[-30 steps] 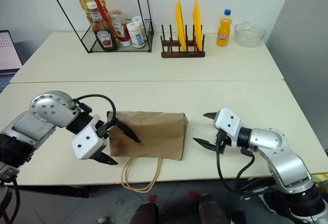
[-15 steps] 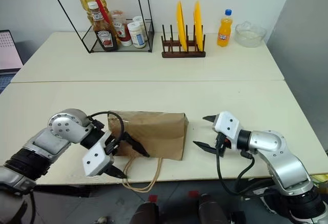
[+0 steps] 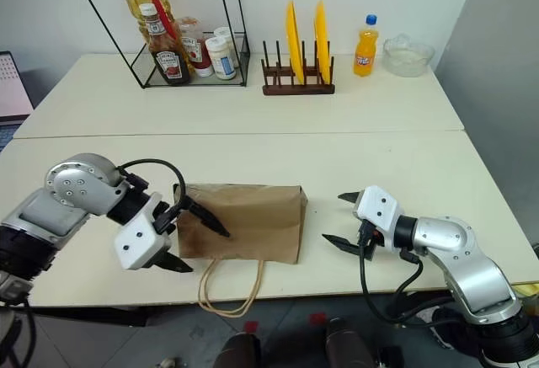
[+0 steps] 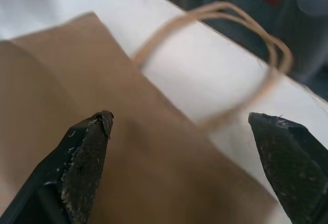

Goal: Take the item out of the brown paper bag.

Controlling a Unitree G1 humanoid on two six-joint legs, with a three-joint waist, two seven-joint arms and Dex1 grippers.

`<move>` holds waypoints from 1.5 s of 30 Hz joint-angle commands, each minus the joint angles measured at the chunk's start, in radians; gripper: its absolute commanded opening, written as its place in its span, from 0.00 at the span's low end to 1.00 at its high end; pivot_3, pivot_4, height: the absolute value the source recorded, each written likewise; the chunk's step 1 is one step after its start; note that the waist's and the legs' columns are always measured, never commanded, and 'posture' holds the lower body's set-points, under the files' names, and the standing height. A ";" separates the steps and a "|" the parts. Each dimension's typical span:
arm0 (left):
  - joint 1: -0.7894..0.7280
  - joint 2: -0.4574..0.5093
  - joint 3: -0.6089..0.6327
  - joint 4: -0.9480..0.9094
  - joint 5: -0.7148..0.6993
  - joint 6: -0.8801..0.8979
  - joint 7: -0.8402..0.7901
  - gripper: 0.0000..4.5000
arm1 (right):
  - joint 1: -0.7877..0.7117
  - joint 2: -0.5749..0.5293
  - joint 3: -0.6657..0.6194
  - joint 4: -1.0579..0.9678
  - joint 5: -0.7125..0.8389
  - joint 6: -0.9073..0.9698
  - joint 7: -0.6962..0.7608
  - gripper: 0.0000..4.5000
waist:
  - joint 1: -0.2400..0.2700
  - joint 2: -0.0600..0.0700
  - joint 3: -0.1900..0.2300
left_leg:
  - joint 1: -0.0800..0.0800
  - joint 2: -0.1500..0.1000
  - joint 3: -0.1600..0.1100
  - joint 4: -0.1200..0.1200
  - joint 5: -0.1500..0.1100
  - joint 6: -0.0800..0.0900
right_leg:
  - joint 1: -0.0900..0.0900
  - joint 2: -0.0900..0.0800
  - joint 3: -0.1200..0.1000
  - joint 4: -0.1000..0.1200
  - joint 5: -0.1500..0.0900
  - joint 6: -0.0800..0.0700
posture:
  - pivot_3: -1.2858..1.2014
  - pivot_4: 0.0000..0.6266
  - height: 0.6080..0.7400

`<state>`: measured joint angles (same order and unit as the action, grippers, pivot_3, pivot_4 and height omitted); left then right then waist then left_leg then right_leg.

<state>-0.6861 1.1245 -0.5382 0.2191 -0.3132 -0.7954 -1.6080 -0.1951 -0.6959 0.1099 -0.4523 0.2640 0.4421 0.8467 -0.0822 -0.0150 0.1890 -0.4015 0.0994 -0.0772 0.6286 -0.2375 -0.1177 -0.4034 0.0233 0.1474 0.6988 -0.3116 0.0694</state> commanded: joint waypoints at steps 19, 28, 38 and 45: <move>0.112 -0.164 0.104 -0.056 -0.012 0.145 0.041 1.00 | 0.020 -0.009 -0.030 -0.034 0.002 -0.012 -0.005 1.00 | 0.002 0.000 0.000 | 0.000 0.000 0.000 0.000 0.000 0.000 | 0.000 0.000 0.000 0.000 0.000 0.000 | 0.52 0.24 1.00; 0.084 -0.225 0.215 -0.110 -0.093 0.597 0.130 0.60 | 0.065 -0.055 0.009 -0.023 -0.084 -0.212 0.044 1.00 | 0.001 0.000 0.000 | 0.000 0.000 0.000 0.001 0.000 0.000 | 0.000 0.000 0.000 0.000 0.000 0.000 | 0.52 0.24 1.00; 0.097 -0.276 0.312 -0.240 -0.143 0.966 0.237 0.00 | 0.115 -0.038 0.082 0.118 -0.290 -0.763 0.019 1.00 | 0.002 0.000 0.000 | 0.000 0.000 0.000 0.001 0.000 0.000 | 0.001 0.000 0.000 0.001 0.000 0.000 | 0.52 0.24 1.00; 0.076 -0.345 0.355 -0.240 -0.158 1.164 0.331 0.00 | 0.054 -0.010 0.155 0.374 -0.682 -1.415 -0.200 1.00 | 0.002 -0.001 0.000 | 0.001 -0.001 0.000 0.001 0.000 0.000 | 0.002 0.000 0.000 0.000 0.000 0.000 | 0.52 0.24 1.00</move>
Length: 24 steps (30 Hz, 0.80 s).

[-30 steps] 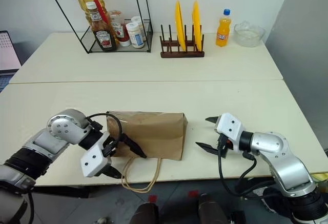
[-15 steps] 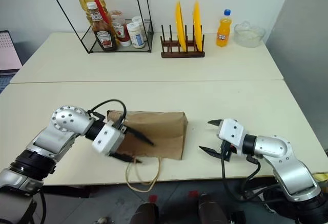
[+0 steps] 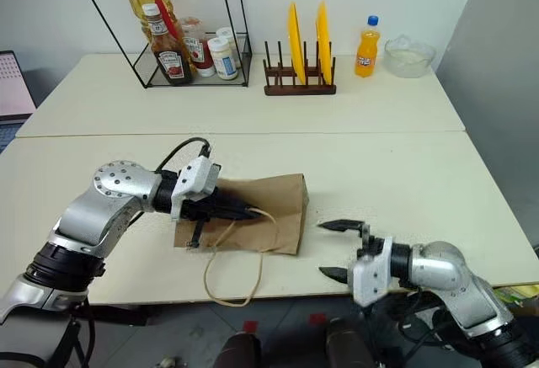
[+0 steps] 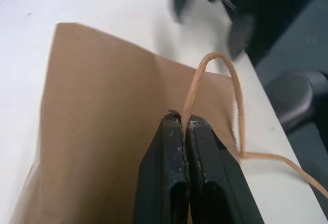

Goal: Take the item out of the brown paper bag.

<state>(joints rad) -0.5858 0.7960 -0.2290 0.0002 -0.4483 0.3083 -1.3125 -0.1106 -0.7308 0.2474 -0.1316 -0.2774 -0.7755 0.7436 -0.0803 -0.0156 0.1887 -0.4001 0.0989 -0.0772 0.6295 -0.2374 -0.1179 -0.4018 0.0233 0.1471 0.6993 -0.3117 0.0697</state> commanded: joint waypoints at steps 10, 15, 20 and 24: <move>-0.024 -0.036 0.063 -0.015 -0.002 0.090 0.025 0.00 | -0.207 0.159 0.064 0.260 -0.595 -0.311 -0.466 1.00 | -0.002 -0.001 0.000 | 0.005 0.000 0.000 0.000 0.000 -0.001 | 0.005 0.000 0.000 0.001 0.000 0.000 | 0.52 0.24 1.00; -0.029 -0.047 0.069 -0.012 -0.002 0.111 0.034 0.00 | -0.283 0.212 0.124 0.307 -0.724 -0.287 -0.626 1.00 | -0.003 -0.001 -0.001 | 0.009 0.000 0.000 0.000 0.000 0.000 | 0.009 0.000 0.000 0.001 0.000 0.000 | 0.52 0.24 1.00; -0.027 -0.052 0.076 -0.003 0.000 0.132 0.041 0.00 | -0.349 0.258 0.194 0.324 -0.792 -0.266 -0.731 1.00 | -0.004 -0.001 -0.001 | 0.009 0.000 0.000 0.000 0.000 0.000 | 0.009 0.000 0.000 0.001 0.000 0.000 | 0.52 0.24 1.00; -0.020 -0.052 0.085 -0.011 -0.007 0.156 0.050 0.00 | -0.367 0.279 0.233 0.315 -0.811 -0.239 -0.780 1.00 | -0.004 -0.002 -0.001 | 0.009 0.000 0.000 0.000 0.000 0.000 | 0.010 0.000 0.000 0.001 0.000 0.000 | 0.52 0.24 1.00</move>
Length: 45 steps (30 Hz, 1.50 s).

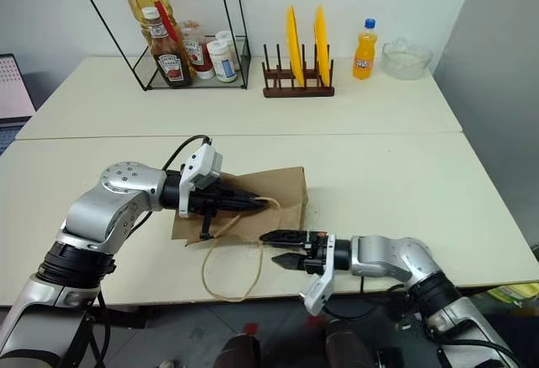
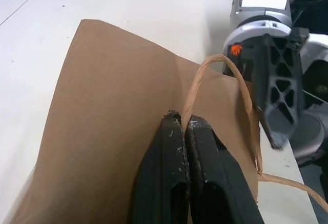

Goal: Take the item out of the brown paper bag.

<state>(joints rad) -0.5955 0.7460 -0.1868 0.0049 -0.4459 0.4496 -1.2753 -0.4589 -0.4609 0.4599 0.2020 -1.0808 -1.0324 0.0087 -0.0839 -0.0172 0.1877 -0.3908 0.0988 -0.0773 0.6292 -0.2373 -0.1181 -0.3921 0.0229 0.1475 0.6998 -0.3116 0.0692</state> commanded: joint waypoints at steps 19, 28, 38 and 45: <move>-0.017 -0.010 0.046 -0.008 0.001 0.041 0.003 0.00 | -0.037 0.006 0.106 -0.057 0.012 0.124 -0.034 0.36 | 0.000 0.000 0.000 | 0.000 0.000 0.000 0.000 0.000 0.000 | 0.000 0.000 0.000 0.000 0.000 0.000 | 0.52 0.24 1.00; -0.070 -0.036 0.085 0.020 -0.037 0.142 0.063 0.00 | -0.016 -0.033 0.104 -0.064 0.070 0.166 0.034 0.01 | 0.000 0.000 0.000 | 0.000 0.000 0.000 0.000 0.000 0.000 | 0.001 0.000 0.000 -0.001 0.000 0.000 | 0.52 0.24 1.00; -0.294 -0.115 0.172 0.143 -0.095 0.351 0.196 0.00 | -0.004 -0.100 0.116 -0.012 0.143 0.177 0.119 0.01 | 0.005 -0.002 -0.001 | 0.000 -0.003 -0.002 0.000 0.000 0.000 | 0.003 -0.002 -0.002 -0.003 0.000 0.000 | 0.52 0.24 1.00; -0.413 -0.137 0.187 0.272 -0.065 0.313 0.215 0.00 | -0.010 -0.118 0.111 0.001 0.151 0.190 0.127 0.01 | 0.006 -0.002 -0.001 | 0.000 -0.003 -0.002 0.000 0.000 0.000 | 0.004 -0.003 -0.002 -0.003 0.000 0.000 | 0.52 0.24 1.00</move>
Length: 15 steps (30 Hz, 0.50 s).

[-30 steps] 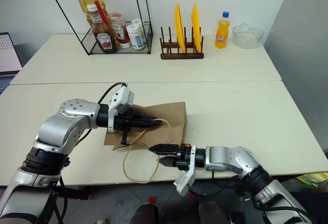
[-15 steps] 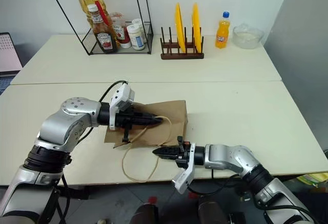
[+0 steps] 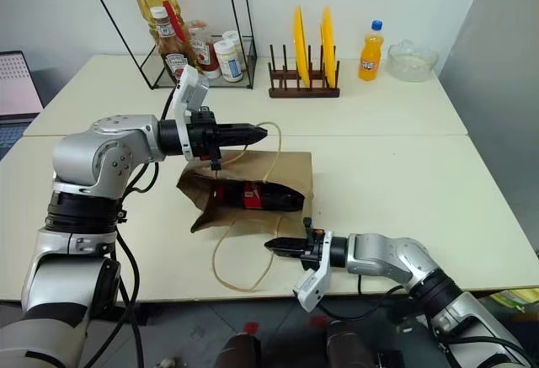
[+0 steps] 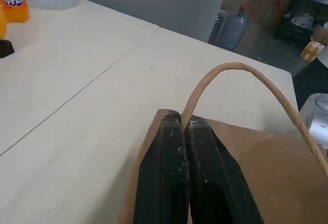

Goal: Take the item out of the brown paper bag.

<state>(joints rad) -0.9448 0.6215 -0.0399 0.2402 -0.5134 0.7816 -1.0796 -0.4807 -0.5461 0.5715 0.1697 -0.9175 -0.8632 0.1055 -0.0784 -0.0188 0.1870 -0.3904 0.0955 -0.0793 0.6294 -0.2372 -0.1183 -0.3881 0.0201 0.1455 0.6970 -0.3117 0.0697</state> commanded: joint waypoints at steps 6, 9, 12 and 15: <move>-0.143 -0.043 0.080 0.156 0.005 -0.035 0.047 0.00 | 0.031 -0.053 -0.005 0.018 0.024 0.027 0.067 0.01 | 0.000 0.000 0.000 | 0.000 -0.001 0.000 0.000 0.000 0.000 | 0.000 0.000 0.000 0.000 0.000 0.000 | 0.52 0.24 1.00; -0.114 -0.034 0.062 0.134 0.012 -0.044 0.012 0.00 | 0.067 -0.066 -0.043 -0.039 0.158 0.067 0.136 0.09 | 0.003 0.000 0.000 | 0.000 -0.001 0.000 0.000 0.000 0.000 | 0.001 -0.001 0.000 -0.001 0.000 0.001 | 0.52 0.24 1.00; -0.098 -0.032 0.060 0.125 0.013 -0.045 -0.003 0.00 | 0.109 -0.091 -0.092 -0.126 0.315 0.128 0.229 0.29 | 0.003 0.000 0.000 | -0.001 -0.002 0.000 0.000 0.000 0.000 | 0.001 -0.002 -0.001 0.000 -0.001 0.002 | 0.52 0.24 1.00; -0.096 -0.034 0.064 0.124 0.013 -0.044 -0.011 0.00 | 0.161 -0.138 -0.163 -0.243 0.473 0.202 0.312 0.51 | 0.001 0.000 0.001 | -0.002 -0.002 -0.001 0.000 0.000 0.000 | 0.000 -0.002 -0.001 0.000 -0.001 0.002 | 0.52 0.24 1.00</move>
<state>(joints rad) -1.0249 0.5800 0.0073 0.3953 -0.4960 0.7547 -1.0815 -0.3216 -0.6668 0.4716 0.0095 -0.5458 -0.6943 0.3842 -0.0772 -0.0191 0.1877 -0.3922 0.0937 -0.0800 0.6292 -0.2372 -0.1184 -0.3880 0.0179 0.1447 0.6966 -0.3126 0.0714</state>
